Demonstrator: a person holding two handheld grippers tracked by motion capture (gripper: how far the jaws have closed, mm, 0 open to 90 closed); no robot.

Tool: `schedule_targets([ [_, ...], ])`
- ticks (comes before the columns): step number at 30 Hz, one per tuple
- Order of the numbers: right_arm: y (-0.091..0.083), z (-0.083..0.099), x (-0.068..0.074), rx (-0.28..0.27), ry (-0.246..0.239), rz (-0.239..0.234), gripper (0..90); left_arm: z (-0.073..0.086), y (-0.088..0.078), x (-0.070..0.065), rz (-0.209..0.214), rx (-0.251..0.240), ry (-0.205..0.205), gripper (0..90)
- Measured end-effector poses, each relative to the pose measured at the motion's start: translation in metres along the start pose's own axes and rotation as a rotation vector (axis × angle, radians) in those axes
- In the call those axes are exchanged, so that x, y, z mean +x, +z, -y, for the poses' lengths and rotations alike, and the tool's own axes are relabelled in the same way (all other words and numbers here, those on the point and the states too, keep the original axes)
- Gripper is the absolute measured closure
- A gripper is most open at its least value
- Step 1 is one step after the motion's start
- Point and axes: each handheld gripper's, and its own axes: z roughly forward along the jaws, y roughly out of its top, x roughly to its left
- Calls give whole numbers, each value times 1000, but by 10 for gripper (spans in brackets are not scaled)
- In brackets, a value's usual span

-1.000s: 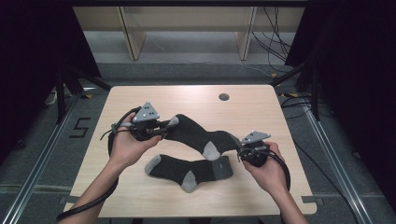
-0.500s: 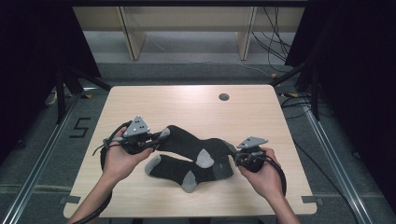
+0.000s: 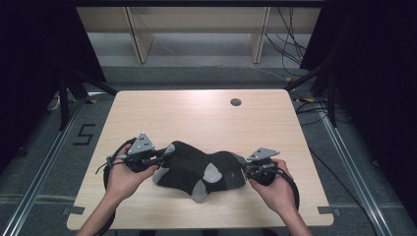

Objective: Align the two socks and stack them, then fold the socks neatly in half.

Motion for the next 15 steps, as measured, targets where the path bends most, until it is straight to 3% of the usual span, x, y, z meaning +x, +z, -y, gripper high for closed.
schedule_targets([
  [3,1,1,3,-9,-26,0,755,4,-1,3,-10,14,-1,788],
  [9,3,4,10,-6,-18,-7,754,11,-1,3,-16,20,-9,788],
  [15,2,3,9,1,-46,2,754,18,2,2,-11,33,-9,788],
])
